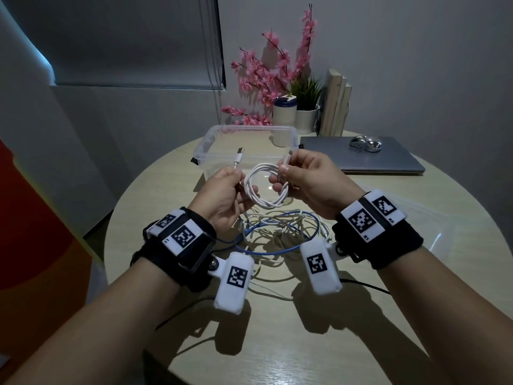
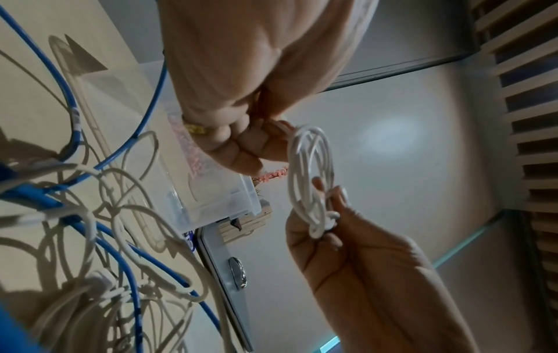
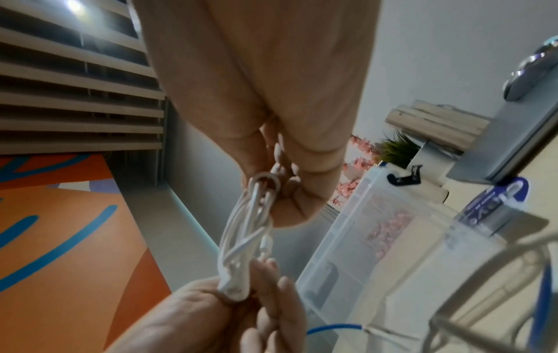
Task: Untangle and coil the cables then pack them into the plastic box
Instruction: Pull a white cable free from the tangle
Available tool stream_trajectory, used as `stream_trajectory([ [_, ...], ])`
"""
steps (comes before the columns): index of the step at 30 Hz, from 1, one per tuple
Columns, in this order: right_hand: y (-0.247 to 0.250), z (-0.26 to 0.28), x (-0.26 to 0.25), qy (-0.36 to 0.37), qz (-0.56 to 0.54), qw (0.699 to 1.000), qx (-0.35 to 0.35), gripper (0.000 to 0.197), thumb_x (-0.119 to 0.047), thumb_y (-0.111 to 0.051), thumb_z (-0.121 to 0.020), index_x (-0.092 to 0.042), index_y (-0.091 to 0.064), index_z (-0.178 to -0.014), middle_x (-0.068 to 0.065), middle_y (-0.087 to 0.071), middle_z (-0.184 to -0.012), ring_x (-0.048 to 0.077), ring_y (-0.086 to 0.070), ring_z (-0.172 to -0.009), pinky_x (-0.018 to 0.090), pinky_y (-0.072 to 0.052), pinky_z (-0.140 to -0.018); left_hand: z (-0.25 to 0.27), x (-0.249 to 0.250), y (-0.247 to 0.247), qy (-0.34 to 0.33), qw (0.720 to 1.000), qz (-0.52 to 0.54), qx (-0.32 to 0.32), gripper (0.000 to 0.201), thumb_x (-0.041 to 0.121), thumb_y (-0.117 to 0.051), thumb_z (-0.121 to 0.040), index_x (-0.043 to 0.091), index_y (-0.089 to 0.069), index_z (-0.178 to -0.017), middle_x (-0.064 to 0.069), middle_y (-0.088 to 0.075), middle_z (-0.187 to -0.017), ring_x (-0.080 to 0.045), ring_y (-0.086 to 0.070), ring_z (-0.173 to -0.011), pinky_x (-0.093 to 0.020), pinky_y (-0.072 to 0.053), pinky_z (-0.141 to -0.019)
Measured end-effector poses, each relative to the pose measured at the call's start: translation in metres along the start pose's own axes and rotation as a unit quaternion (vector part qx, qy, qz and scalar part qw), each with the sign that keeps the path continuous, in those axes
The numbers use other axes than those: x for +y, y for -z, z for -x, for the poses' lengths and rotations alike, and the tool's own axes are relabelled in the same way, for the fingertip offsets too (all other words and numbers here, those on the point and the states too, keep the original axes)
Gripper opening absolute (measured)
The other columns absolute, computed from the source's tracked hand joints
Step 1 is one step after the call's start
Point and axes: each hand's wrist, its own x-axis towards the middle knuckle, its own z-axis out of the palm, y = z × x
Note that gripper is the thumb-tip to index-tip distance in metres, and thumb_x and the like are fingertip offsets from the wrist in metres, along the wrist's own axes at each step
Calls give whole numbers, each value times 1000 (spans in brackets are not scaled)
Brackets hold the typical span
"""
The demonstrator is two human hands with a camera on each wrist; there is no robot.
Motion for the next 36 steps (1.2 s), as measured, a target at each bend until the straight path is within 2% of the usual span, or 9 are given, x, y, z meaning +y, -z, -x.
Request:
stream_trajectory([
  [5,-4,1,-1,-24,3,1000,6,16,-2,-43,-98,-9,-46,-84,11,-55,-70,14,-54,-51,27,-52,-49,-5,-1,4,-12,998,62,23,20,13,-38,-102,11,-49,-86,-4,-49,-68,-8,-50,-44,-19,-48,-42],
  [8,-1,0,-2,-26,13,999,37,18,0,-45,-97,-8,-45,-81,13,-54,-70,15,-54,-50,25,-52,-47,-5,3,7,-42,994,98,16,20,16,-39,-102,11,-57,-96,1,-52,-67,-8,-54,-57,-24,-53,-57],
  [12,2,-2,0,-36,33,997,67,15,0,-48,-96,-2,-51,-81,16,-54,-70,17,-56,-48,25,-53,-48,-2,5,11,-91,995,5,-29,28,25,-37,-103,15,-63,-100,6,-52,-65,-7,-49,-65,-24,-43,-73],
  [16,5,-4,1,-42,45,994,86,13,2,-48,-95,5,-56,-86,18,-54,-70,19,-56,-50,27,-56,-51,4,9,18,-151,969,-179,-76,20,19,-51,-97,14,-70,-94,3,-56,-69,-9,-49,-70,-25,-39,-73],
  [21,1,-4,1,-36,61,994,84,12,1,-47,-96,8,-55,-90,18,-54,-69,19,-57,-47,28,-56,-49,8,11,16,-193,923,-329,-48,6,16,-73,-82,18,-75,-77,5,-68,-68,-3,-57,-65,-23,-45,-69],
  [25,0,-3,4,-34,75,994,76,15,0,-48,-96,12,-55,-101,19,-56,-72,22,-58,-53,29,-56,-50,7,6,13,-236,884,-405,8,9,28,-76,-79,22,-74,-72,6,-67,-64,-6,-56,-59,-24,-46,-59],
  [30,1,-3,6,-16,152,985,80,10,-6,-55,-93,-1,-63,-91,12,-61,-78,19,-59,-69,33,-54,-55,6,-3,4,-296,845,-444,38,21,30,-79,-75,16,-67,-66,6,-62,-59,-4,-50,-52,-21,-44,-53],
  [33,-1,-4,3,-3,126,990,63,13,-3,-56,-92,-5,-62,-81,11,-58,-77,18,-56,-70,30,-53,-56,6,-9,-1,-300,841,-449,31,23,26,-77,-78,12,-59,-71,3,-56,-61,-7,-47,-53,-21,-40,-52],
  [36,-3,-1,1,11,105,994,33,15,0,-56,-91,-5,-62,-78,9,-58,-72,16,-56,-64,29,-54,-57,3,-8,0,-242,849,-470,-10,20,29,-64,-88,15,-51,-95,0,-60,-71,-11,-52,-62,-25,-42,-59],
])
